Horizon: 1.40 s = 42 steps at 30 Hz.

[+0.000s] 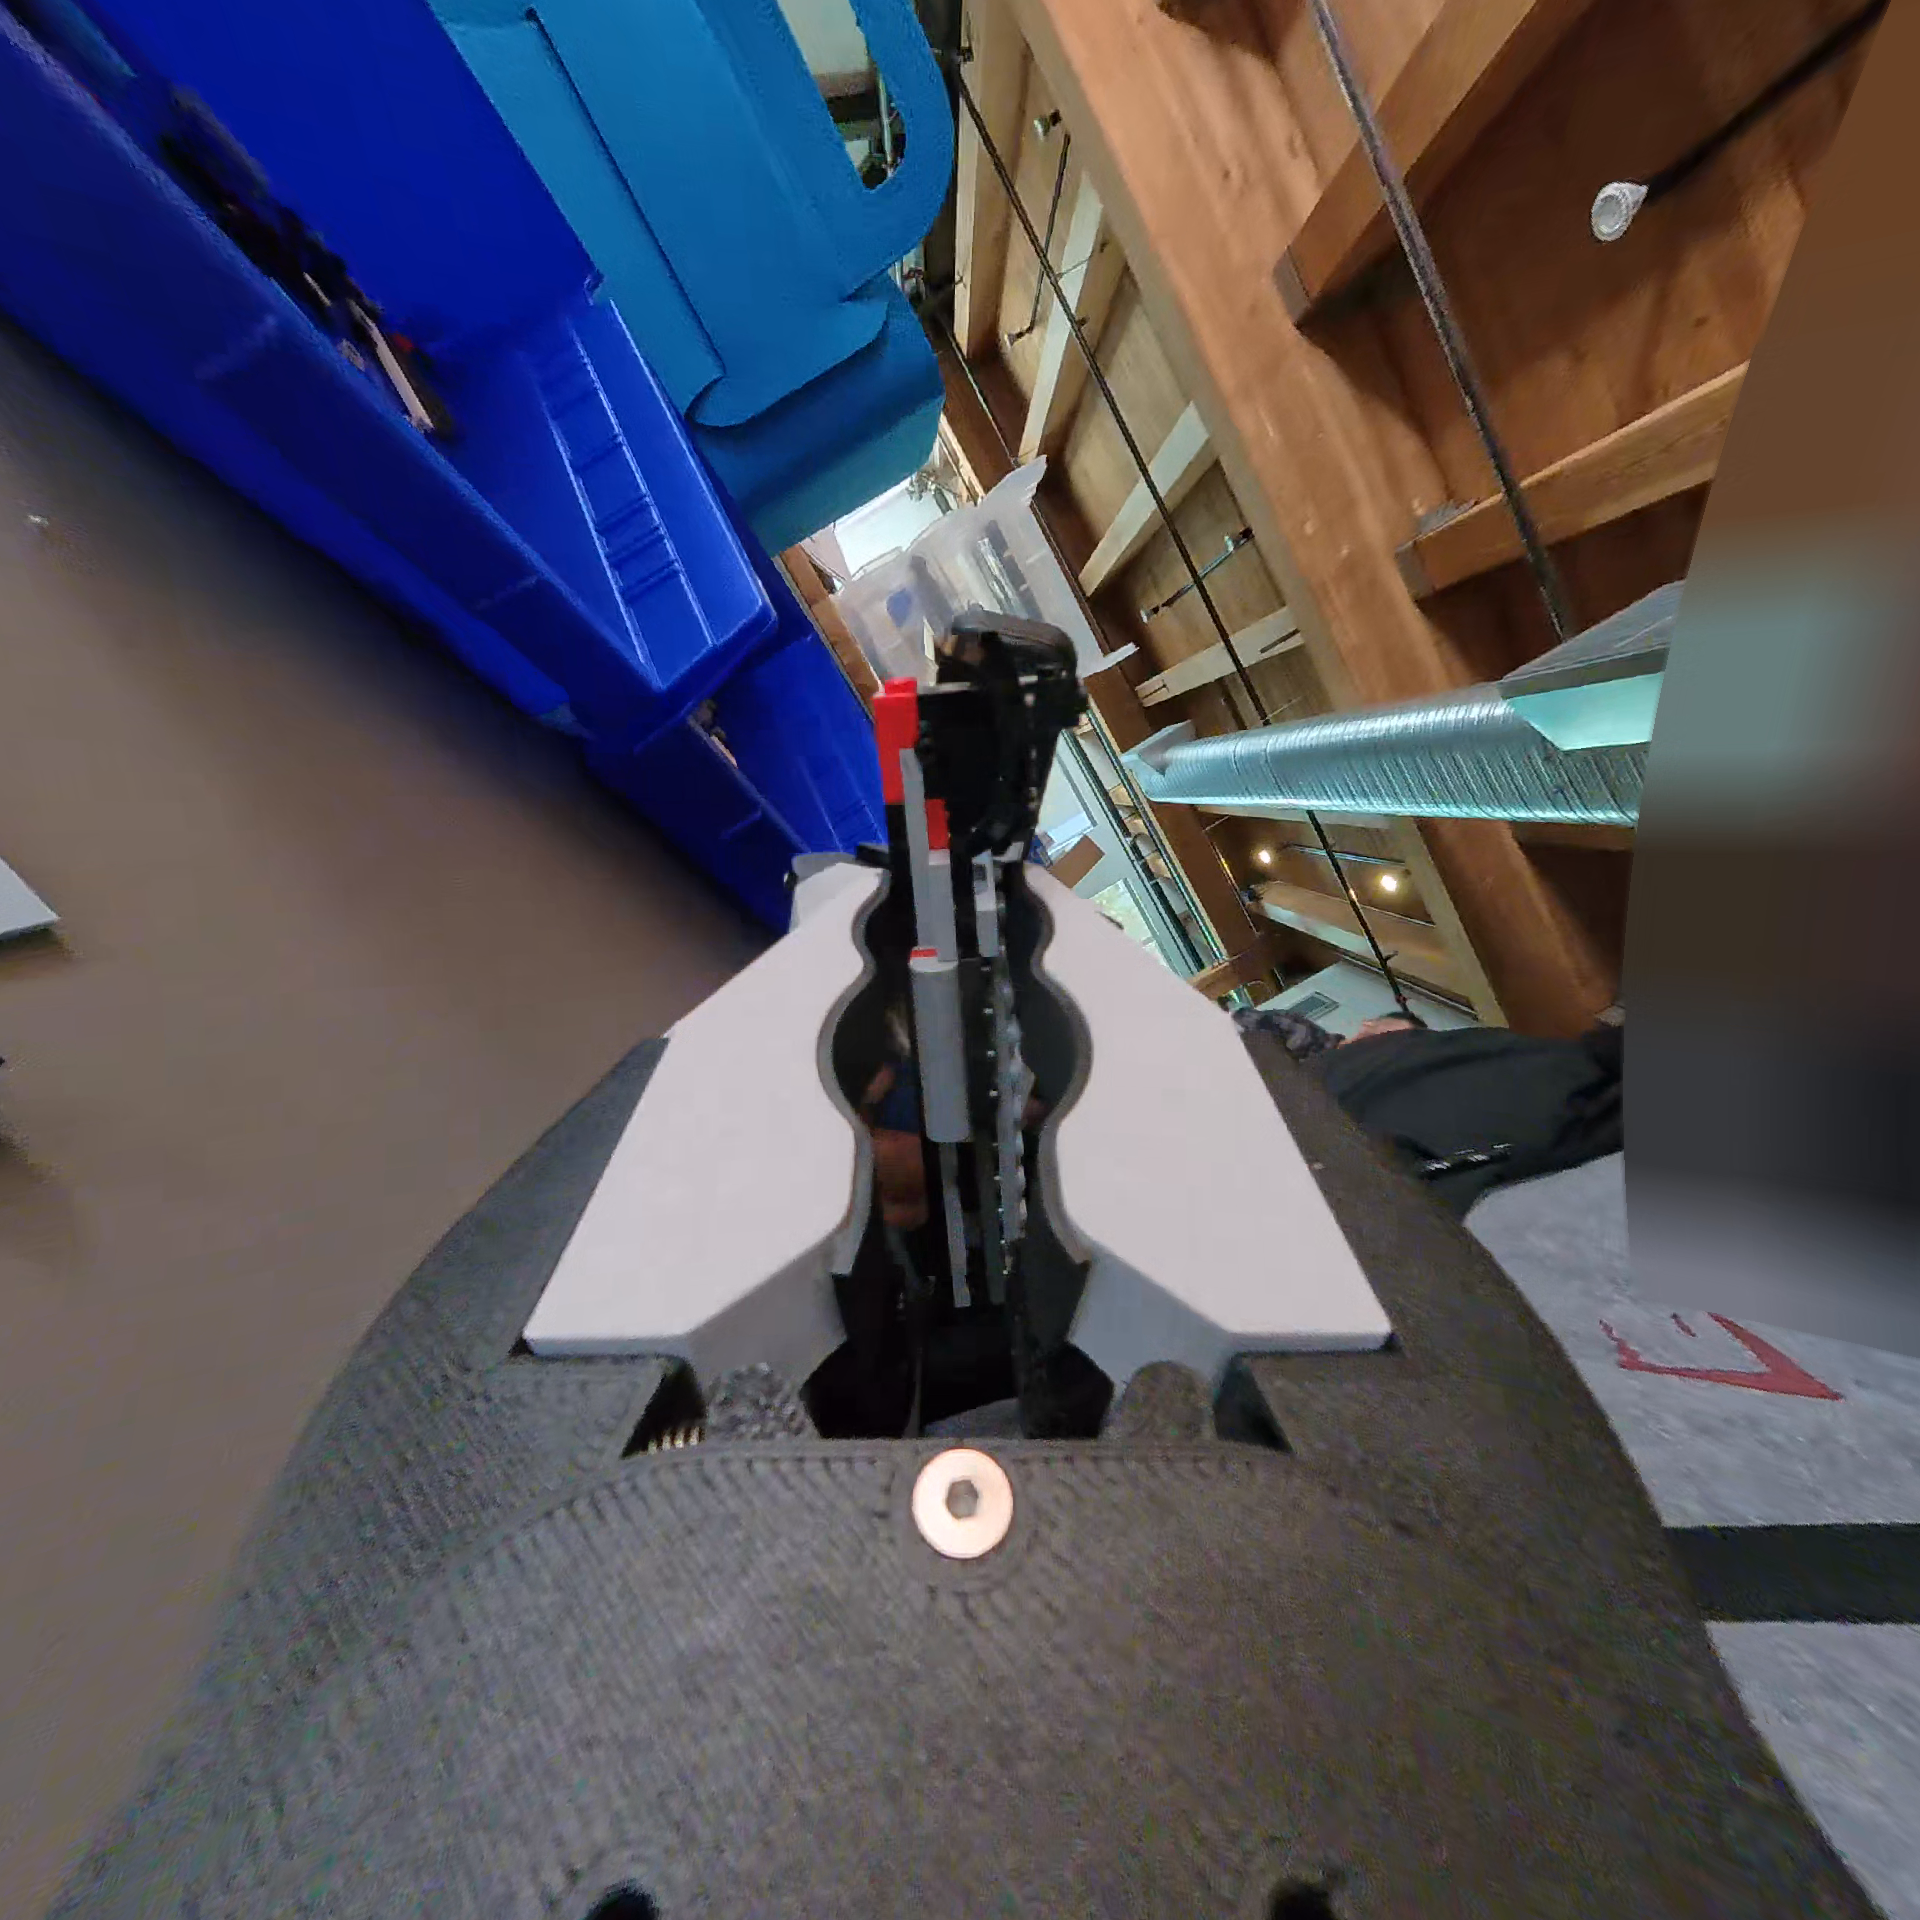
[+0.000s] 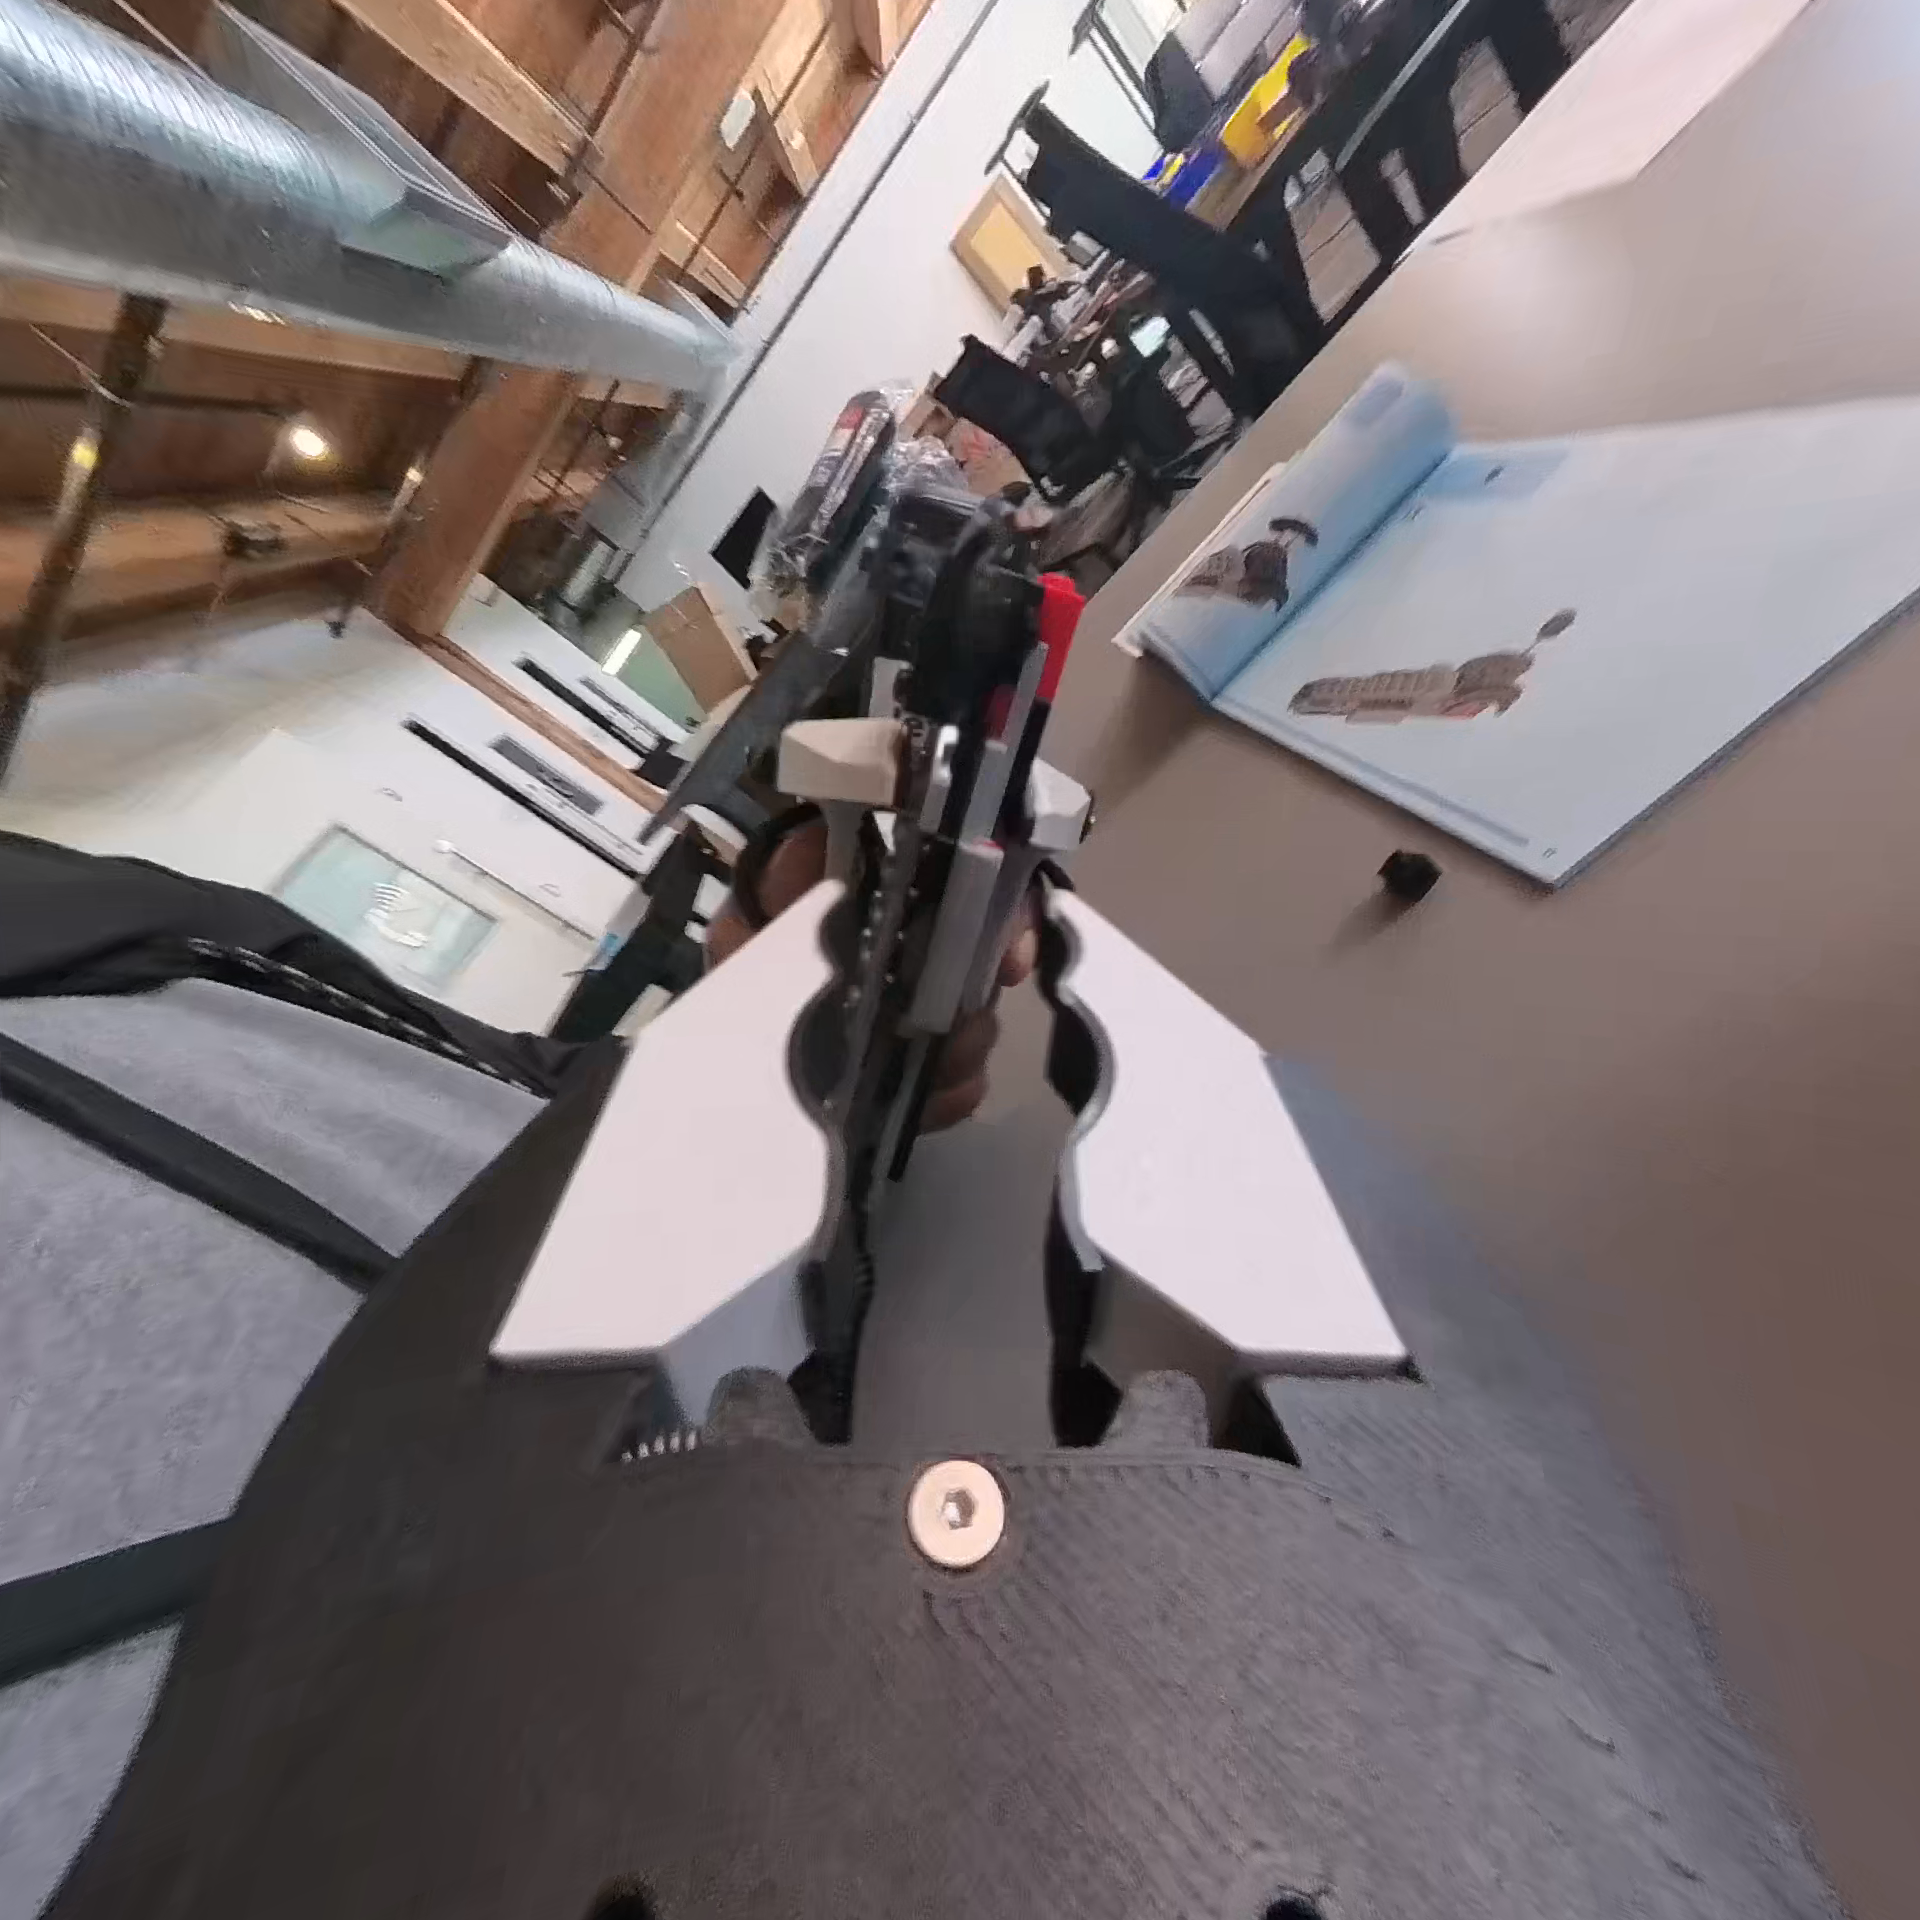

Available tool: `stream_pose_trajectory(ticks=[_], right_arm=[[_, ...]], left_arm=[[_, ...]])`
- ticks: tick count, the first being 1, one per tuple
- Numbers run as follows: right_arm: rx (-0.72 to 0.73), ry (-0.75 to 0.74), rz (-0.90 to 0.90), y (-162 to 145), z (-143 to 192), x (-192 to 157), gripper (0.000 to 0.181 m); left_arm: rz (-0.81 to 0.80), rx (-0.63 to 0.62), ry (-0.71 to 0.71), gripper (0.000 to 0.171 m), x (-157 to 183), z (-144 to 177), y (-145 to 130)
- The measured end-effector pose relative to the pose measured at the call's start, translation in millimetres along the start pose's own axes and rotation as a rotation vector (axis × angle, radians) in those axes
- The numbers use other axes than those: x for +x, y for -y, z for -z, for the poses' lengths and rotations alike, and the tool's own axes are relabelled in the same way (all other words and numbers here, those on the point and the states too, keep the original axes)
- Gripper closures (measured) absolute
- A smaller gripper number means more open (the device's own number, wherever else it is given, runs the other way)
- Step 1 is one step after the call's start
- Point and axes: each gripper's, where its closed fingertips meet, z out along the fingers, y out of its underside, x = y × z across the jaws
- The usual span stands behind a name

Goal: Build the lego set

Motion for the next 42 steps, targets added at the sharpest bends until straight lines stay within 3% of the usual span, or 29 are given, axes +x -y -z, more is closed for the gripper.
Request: stream_pose_trajectory(ticks=[2, 5, 8, 12, 15, 17, 23, 29, 36, 42], right_arm=[[0.012, 0.035, -0.033, 1, -1, -3, 0.158], [0.030, 0.055, -0.061, 2, -1, -4, 0.159], [0.072, 0.064, -0.107, 5, 1, -1, 0.160], [0.116, 0.012, -0.125, 10, 13, 13, 0.160], [0.122, -0.040, -0.119, 12, 21, 25, 0.160], [0.119, -0.063, -0.111, 13, 23, 30, 0.160], [0.119, -0.071, -0.117, 14, 27, 39, 0.160], [0.126, -0.065, -0.138, 12, 31, 44, 0.160], [0.099, -0.103, -0.086, 10, 31, 46, 0.160], [0.030, -0.223, 0.040, 3, 35, 57, 0.159]], left_arm=[[-0.006, -0.002, 0.006, 0.152, 0, -1, -1], [-0.024, -0.013, 0.010, 0.152, 1, 0, -1], [-0.055, -0.048, 0.035, 0.137, 0, 6, 0], [-0.221, -0.084, 0.217, 0.125, -19, 34, 15], [-0.421, -0.233, 0.482, 0.134, -56, 57, 19], [-0.496, -0.356, 0.579, 0.142, -74, 63, 13], [-0.592, -0.528, 0.735, 0.148, -109, 68, 5], [-0.660, -0.608, 0.811, 0.152, -125, 72, 4], [-0.613, -0.614, 0.769, 0.163, -122, 64, 0], [-0.257, -0.508, 0.686, 0.162, -102, 62, -5]])
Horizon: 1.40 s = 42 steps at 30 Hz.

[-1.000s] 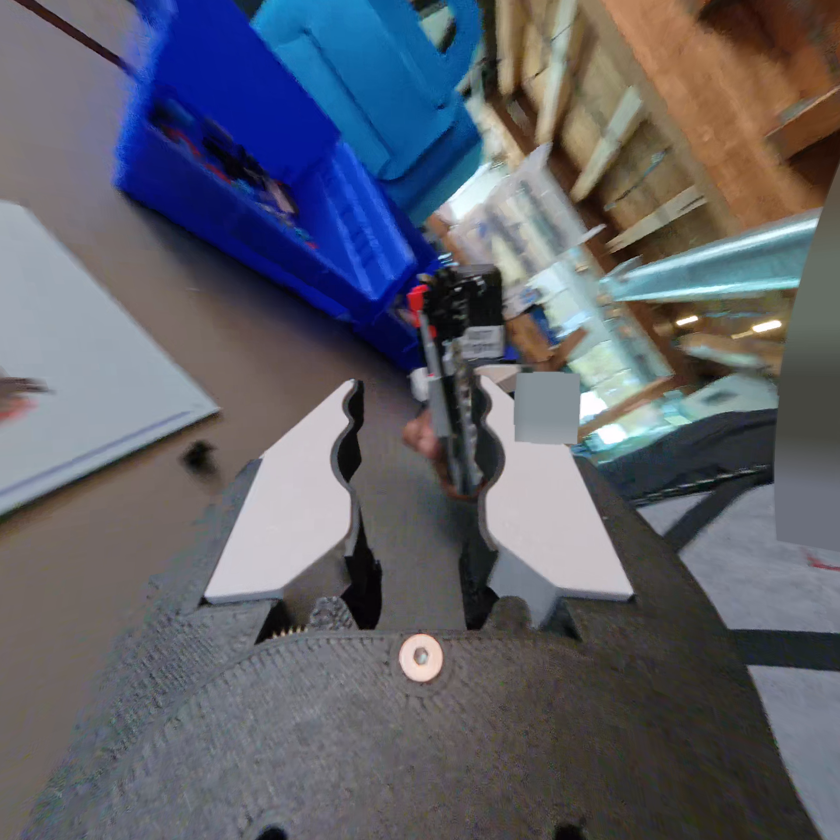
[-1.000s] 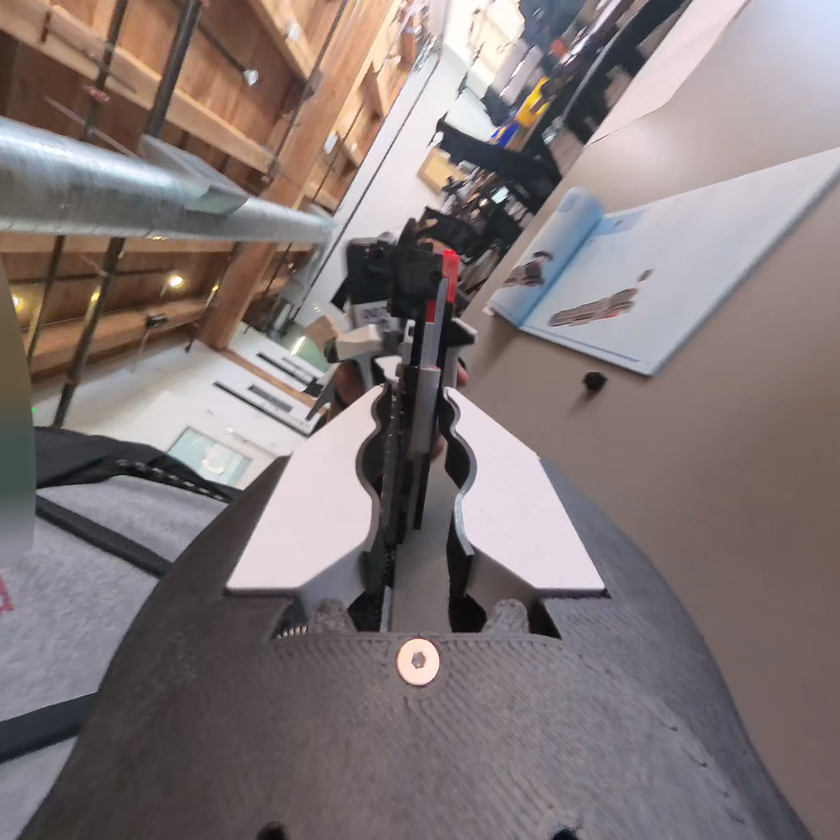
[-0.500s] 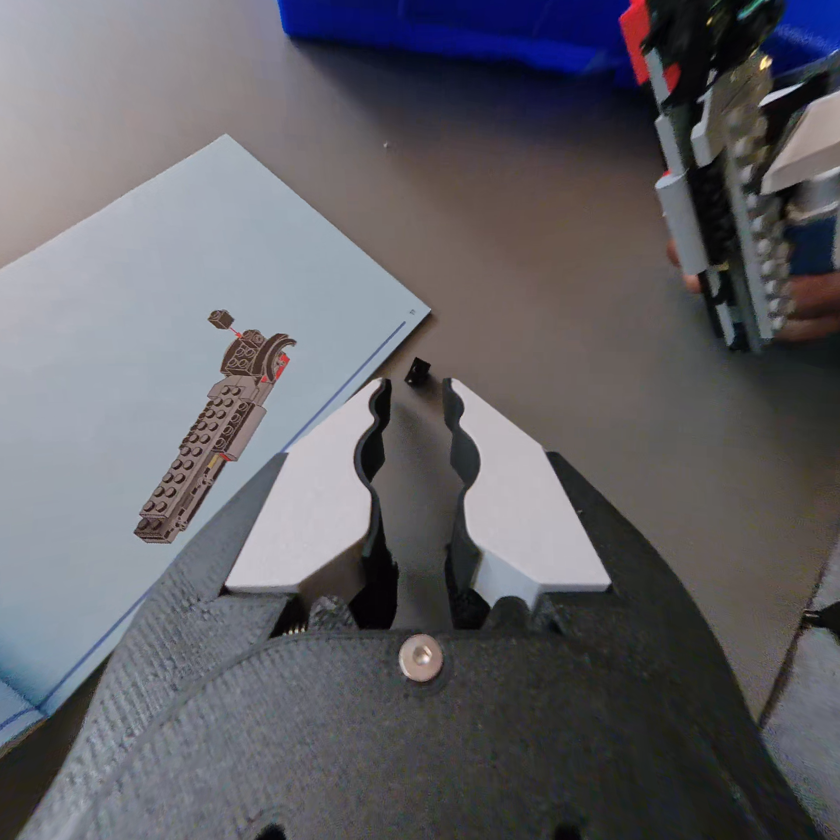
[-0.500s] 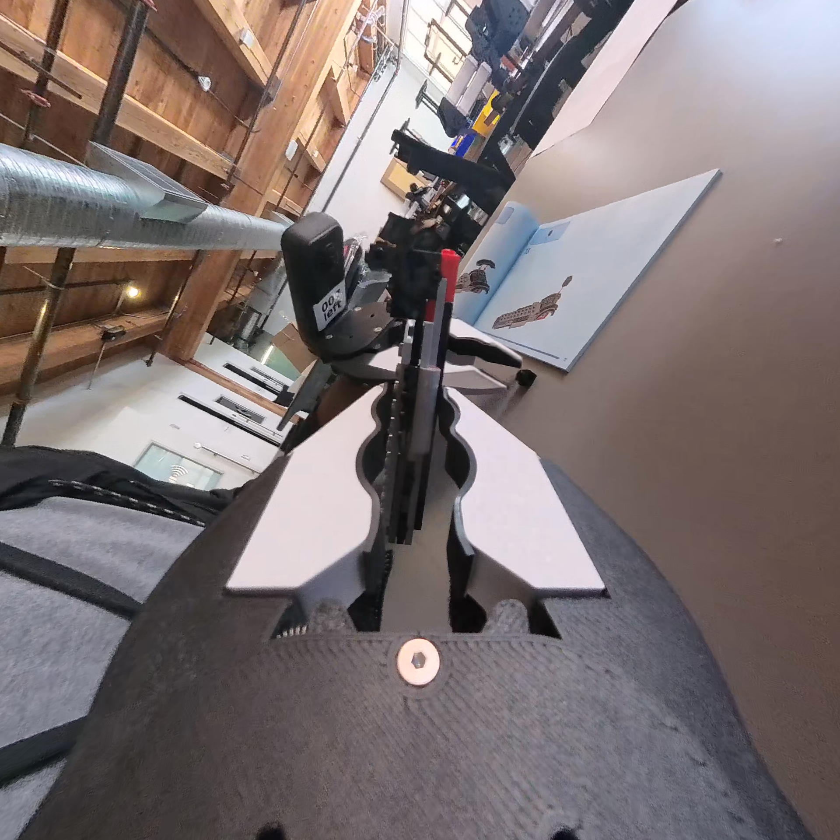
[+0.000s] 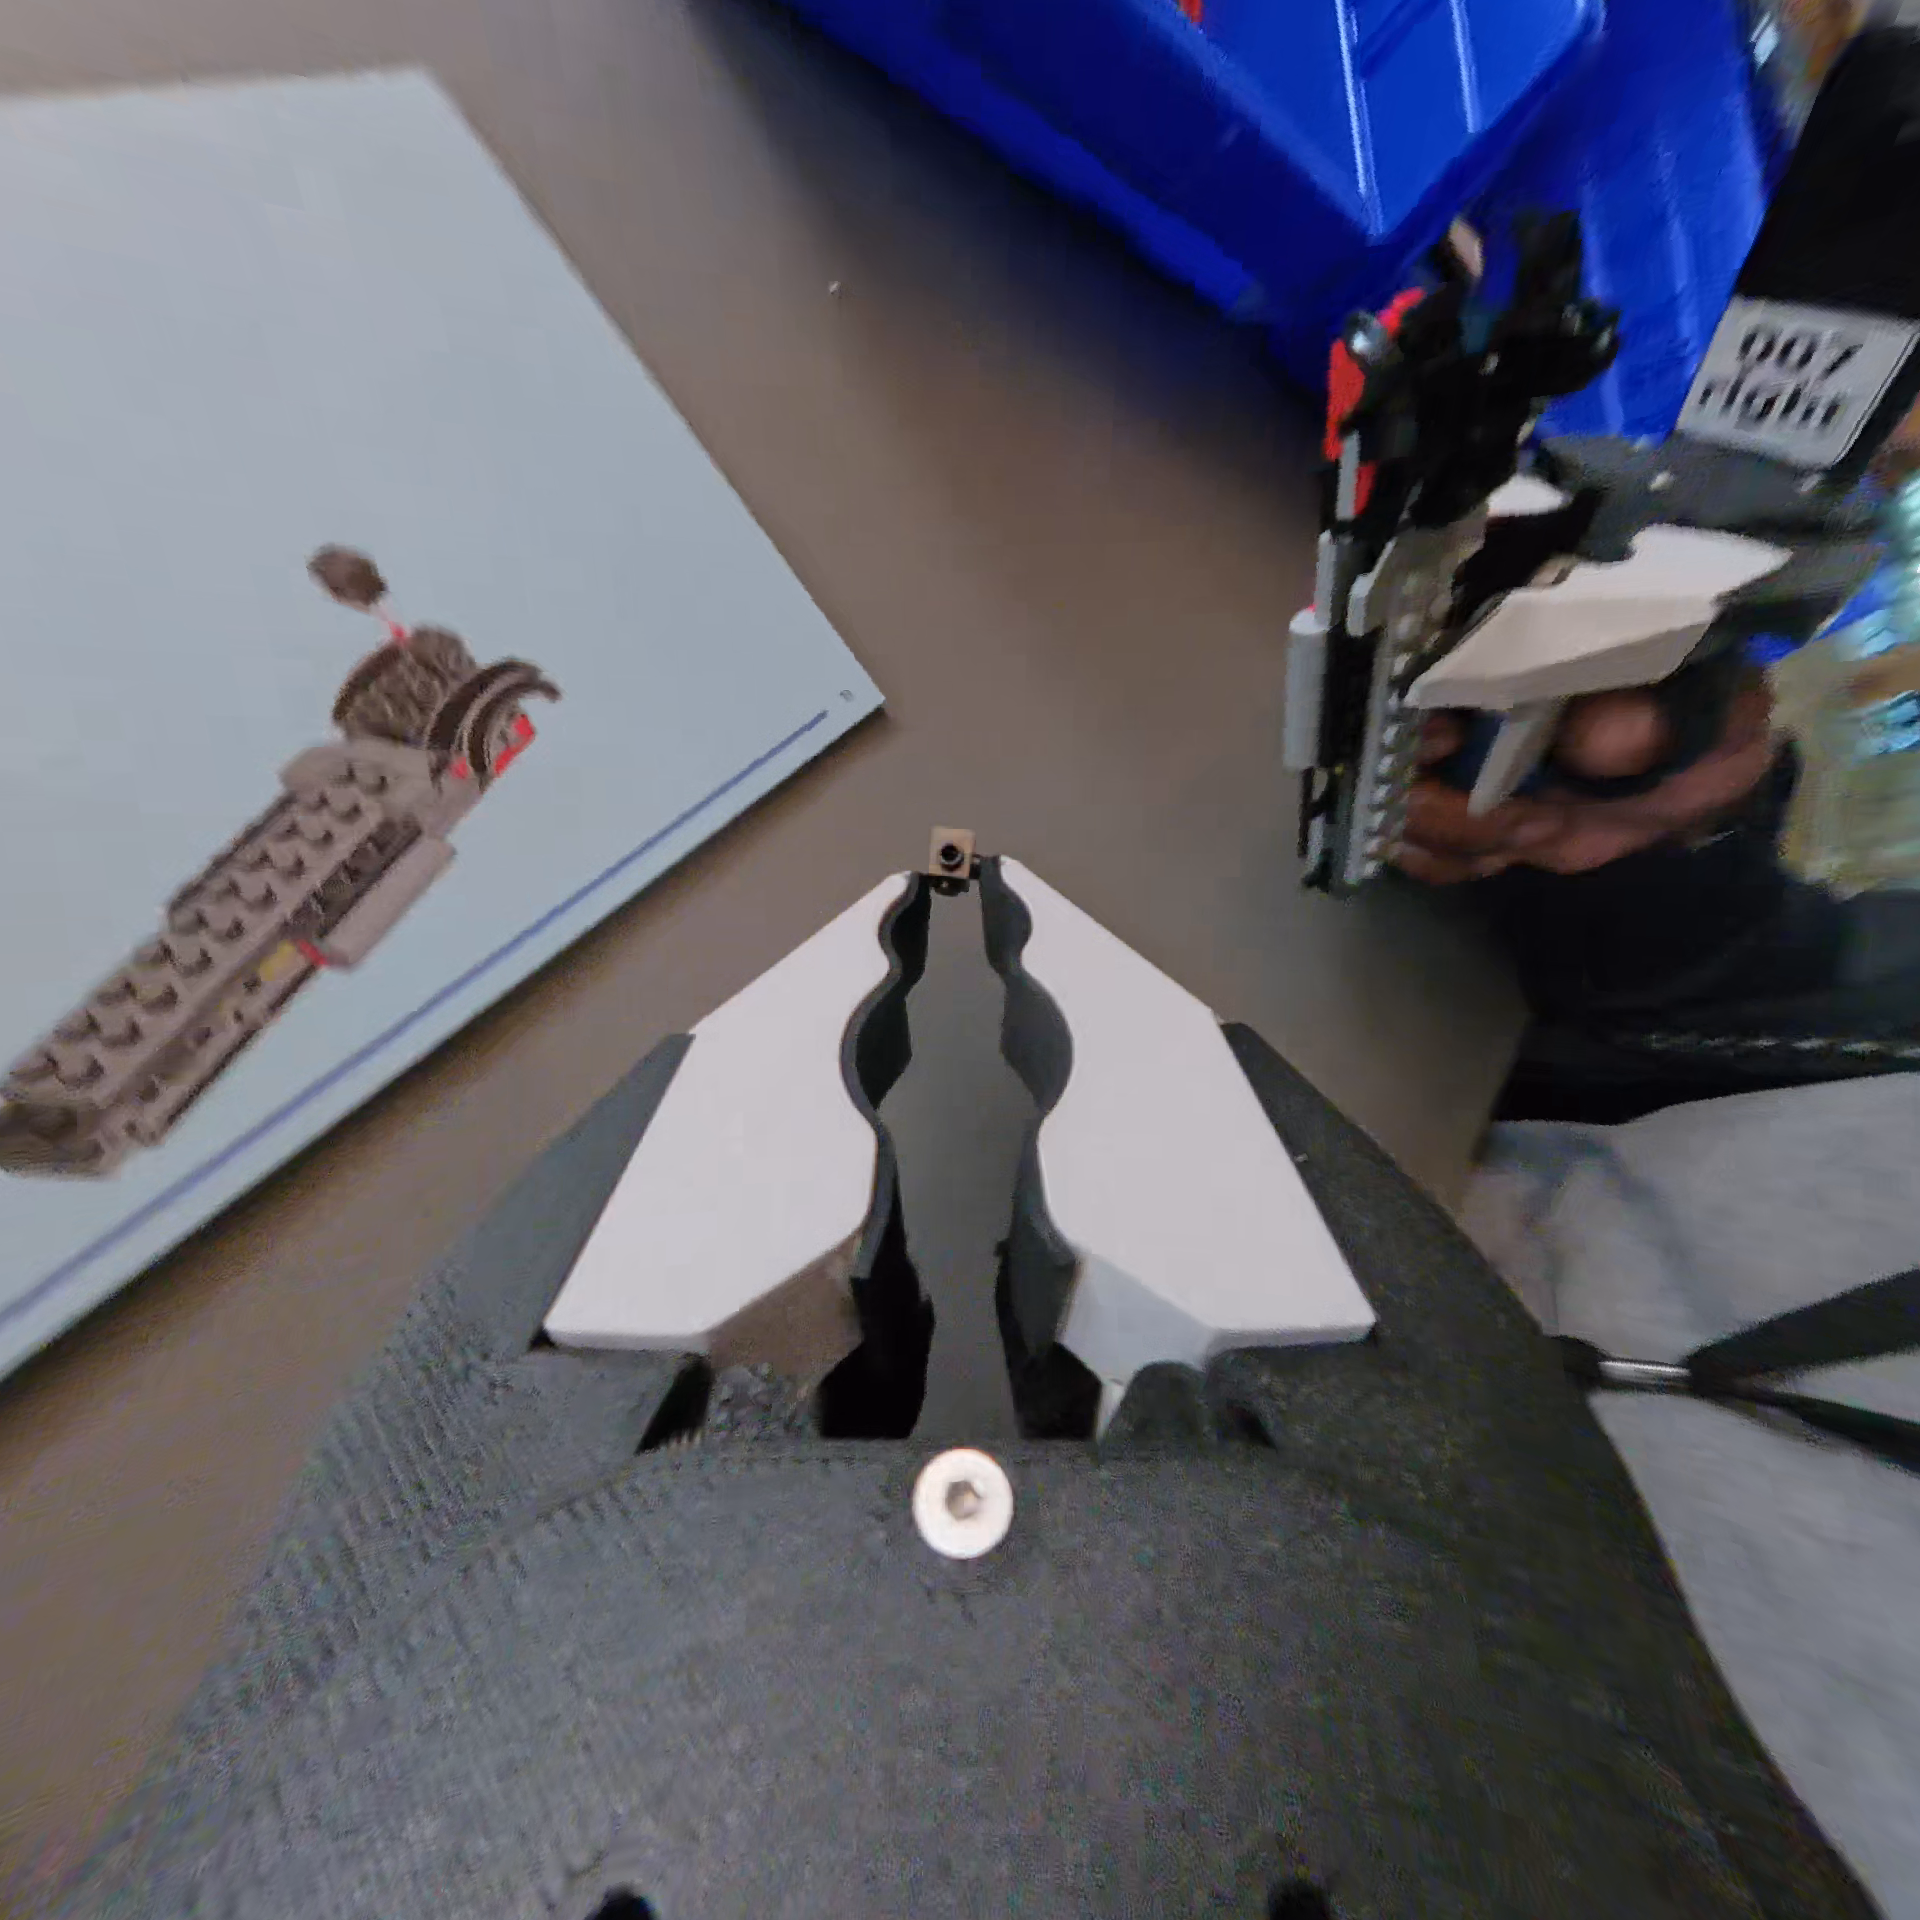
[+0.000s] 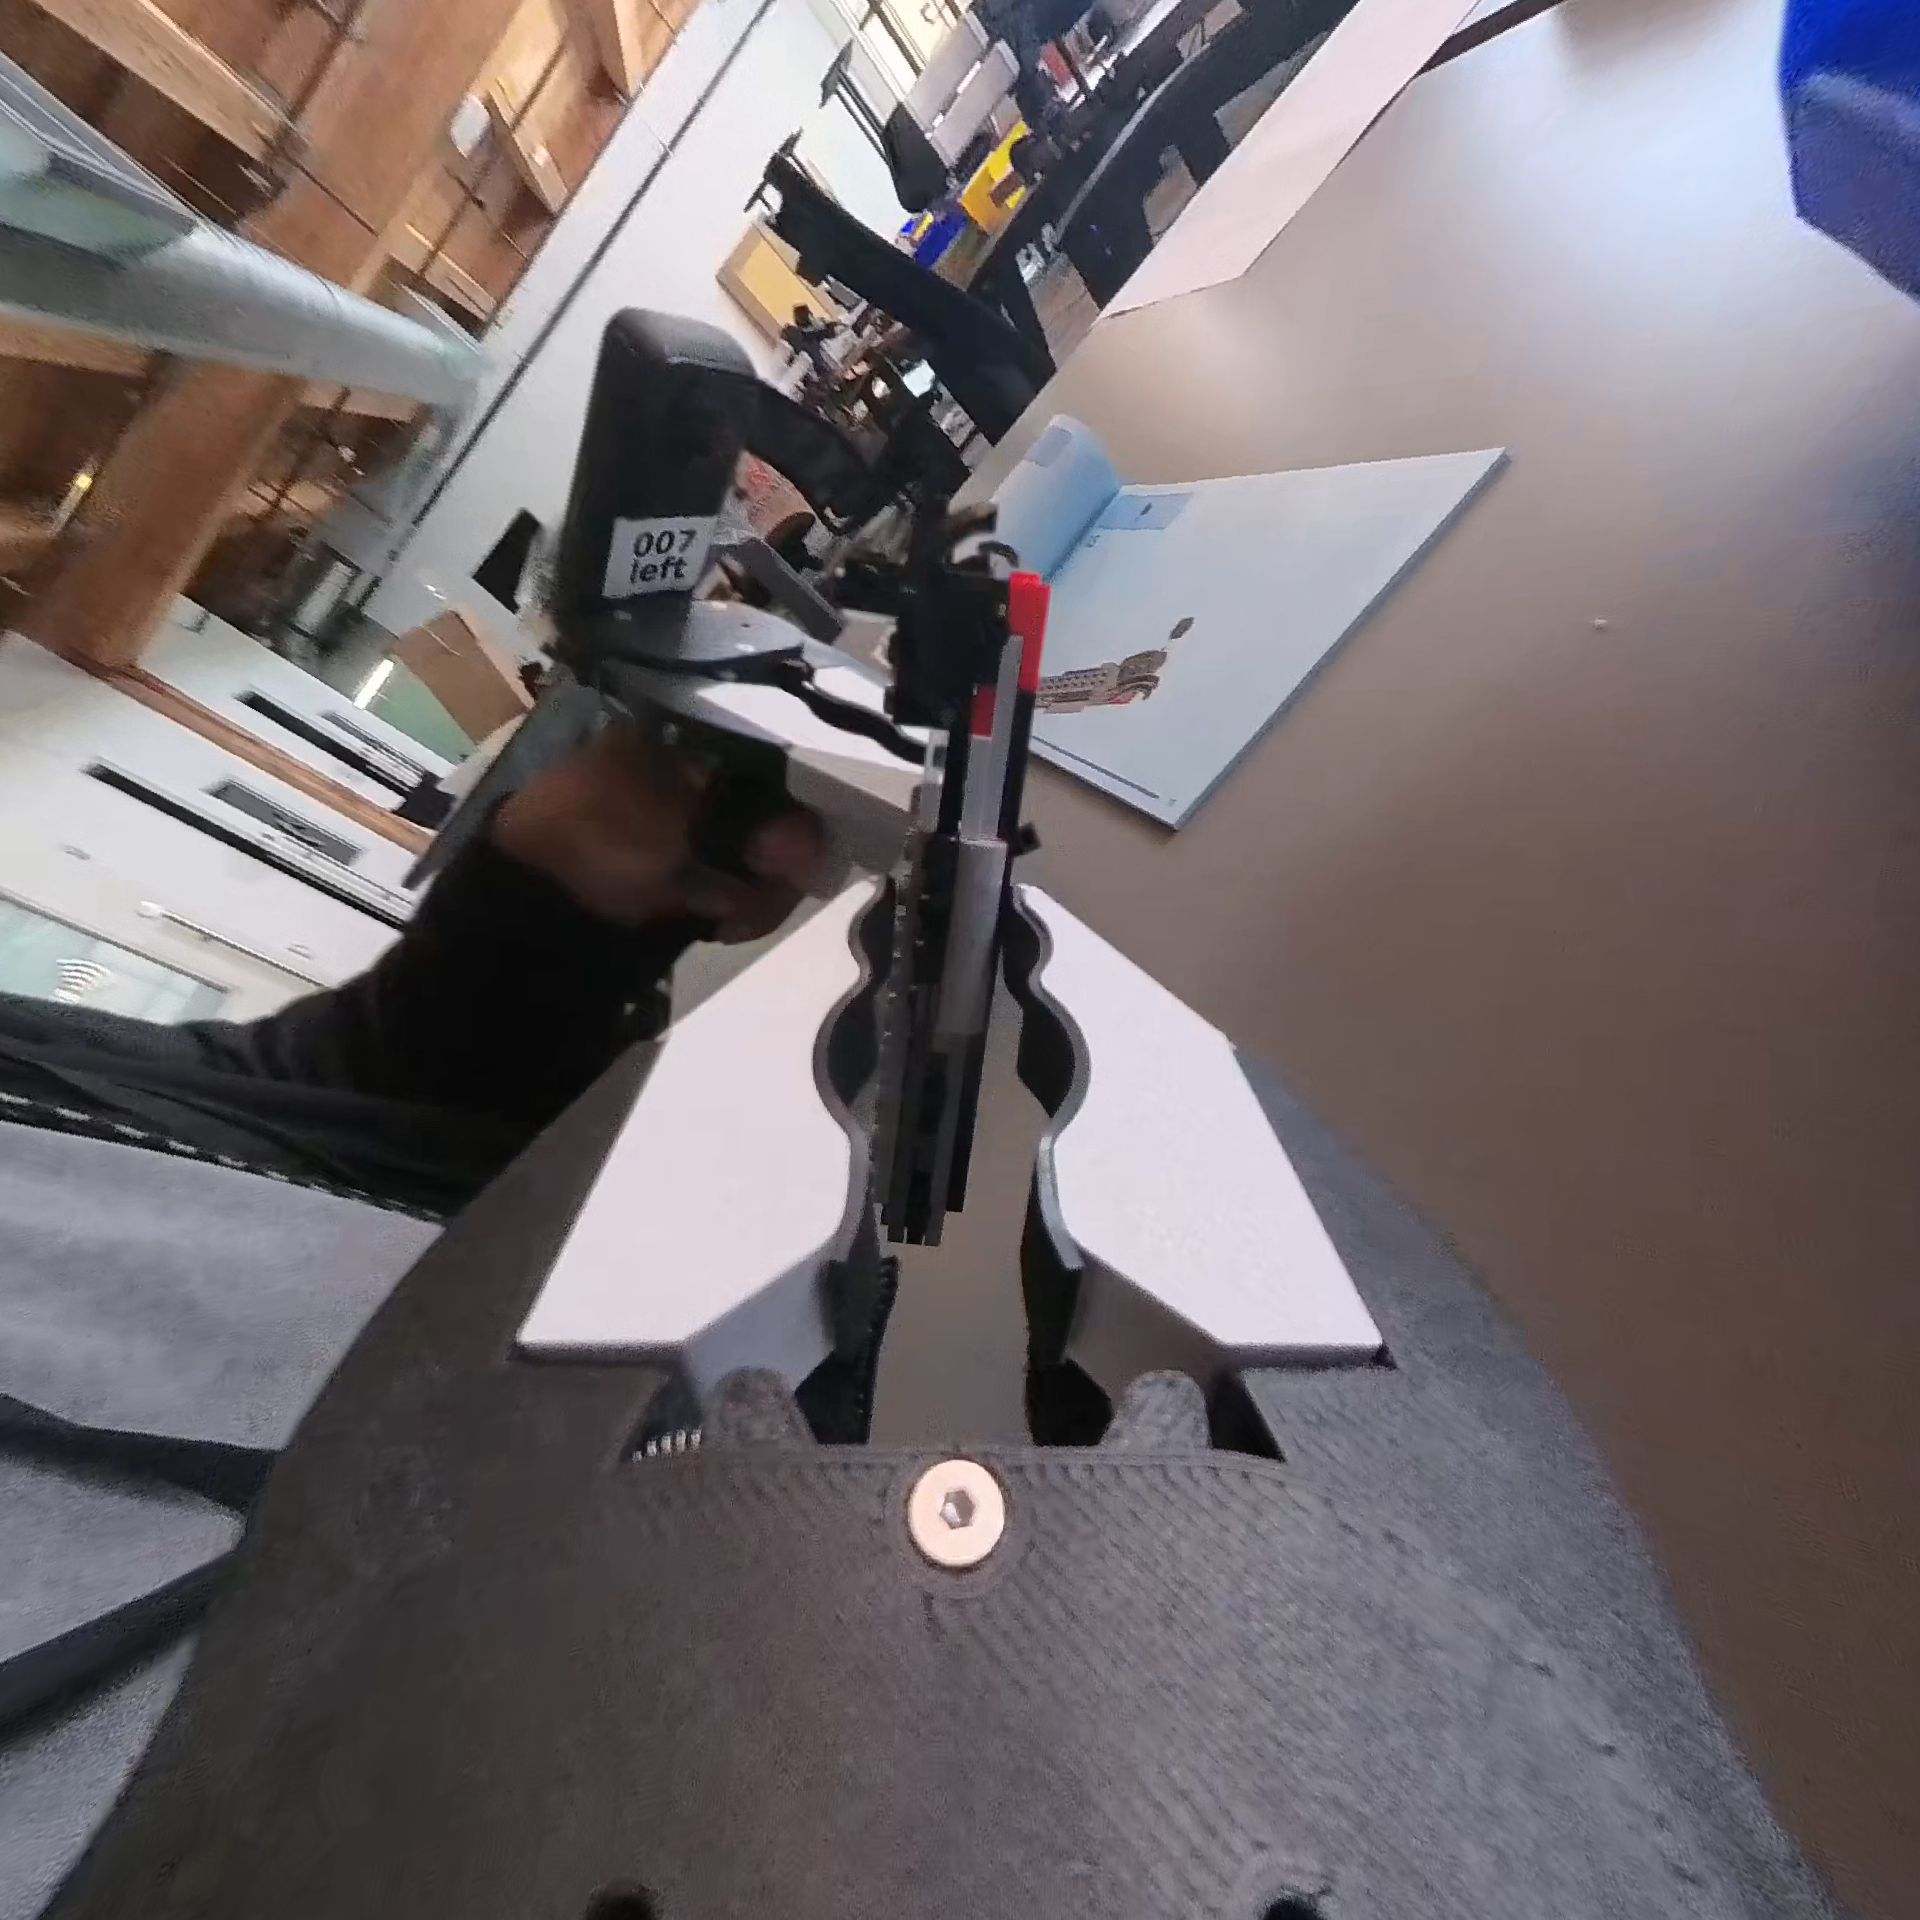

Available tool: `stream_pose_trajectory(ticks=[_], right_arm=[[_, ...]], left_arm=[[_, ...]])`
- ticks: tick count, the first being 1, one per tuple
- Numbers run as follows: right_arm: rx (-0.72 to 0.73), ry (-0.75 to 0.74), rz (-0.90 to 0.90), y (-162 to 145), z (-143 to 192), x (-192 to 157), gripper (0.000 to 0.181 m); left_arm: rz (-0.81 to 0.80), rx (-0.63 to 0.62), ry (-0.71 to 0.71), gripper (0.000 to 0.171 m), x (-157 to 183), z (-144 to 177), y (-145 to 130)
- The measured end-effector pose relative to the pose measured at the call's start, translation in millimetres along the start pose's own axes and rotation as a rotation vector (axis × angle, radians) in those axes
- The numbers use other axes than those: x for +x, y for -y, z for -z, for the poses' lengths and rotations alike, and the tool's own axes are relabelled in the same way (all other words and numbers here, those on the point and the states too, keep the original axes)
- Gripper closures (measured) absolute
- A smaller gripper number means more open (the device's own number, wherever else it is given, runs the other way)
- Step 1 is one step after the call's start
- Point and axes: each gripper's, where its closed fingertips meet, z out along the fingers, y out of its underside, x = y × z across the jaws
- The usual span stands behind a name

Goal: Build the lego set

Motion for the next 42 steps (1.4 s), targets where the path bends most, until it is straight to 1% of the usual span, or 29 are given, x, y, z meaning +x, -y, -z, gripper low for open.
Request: stream_pose_trajectory(ticks=[3, 5, 7, 10, 15, 17, 18, 19, 20, 23, 26, 29, 34, 38, 40, 42], right_arm=[[-0.009, -0.024, 0.034, -1, 1, 2, 0.159], [-0.014, -0.035, 0.055, -2, 2, 2, 0.159], [-0.021, -0.043, 0.071, -5, 1, 1, 0.159], [-0.023, -0.051, 0.093, -6, 0, 0, 0.159], [-0.016, -0.043, 0.096, -7, 2, -2, 0.159], [-0.017, -0.041, 0.105, -8, 3, -3, 0.159], [-0.021, -0.040, 0.110, -8, 3, -4, 0.159], [-0.025, -0.038, 0.113, -9, 3, -5, 0.159], [-0.027, -0.037, 0.115, -10, 3, -5, 0.159], [-0.027, -0.035, 0.116, -10, 3, -6, 0.159], [-0.029, -0.034, 0.120, -11, 3, -7, 0.159], [-0.038, -0.036, 0.131, -13, 2, -7, 0.159], [-0.038, -0.034, 0.133, -13, 2, -8, 0.159], [-0.040, -0.031, 0.129, -13, 2, -8, 0.159], [-0.041, -0.029, 0.128, -13, 2, -8, 0.159], [-0.041, -0.027, 0.127, -13, 2, -8, 0.159]], left_arm=[[0.176, -0.002, -0.100, 0.162, 4, 8, -4], [0.250, -0.032, -0.129, 0.162, 2, 13, -11], [0.273, -0.069, -0.117, 0.162, 0, 19, -16], [0.292, -0.094, -0.101, 0.160, 1, 25, -17], [0.310, -0.070, -0.135, 0.154, 9, 29, -7], [0.267, -0.040, -0.168, 0.153, 14, 32, -2], [0.214, -0.033, -0.168, 0.153, 14, 34, -1], [0.144, -0.034, -0.129, 0.152, 7, 37, -3], [0.069, -0.045, -0.061, 0.152, -5, 39, -7], [-0.092, -0.110, 0.090, 0.151, -29, 48, -23], [-0.187, -0.110, 0.165, 0.150, -37, 52, -28], [-0.242, -0.075, 0.232, 0.149, -42, 51, -26], [-0.410, -0.036, 0.283, 0.149, -42, 47, -20], [-0.572, -0.070, 0.334, 0.149, -44, 43, -15], [-0.583, -0.092, 0.340, 0.149, -47, 41, -13], [-0.572, -0.102, 0.306, 0.150, -46, 38, -11]])
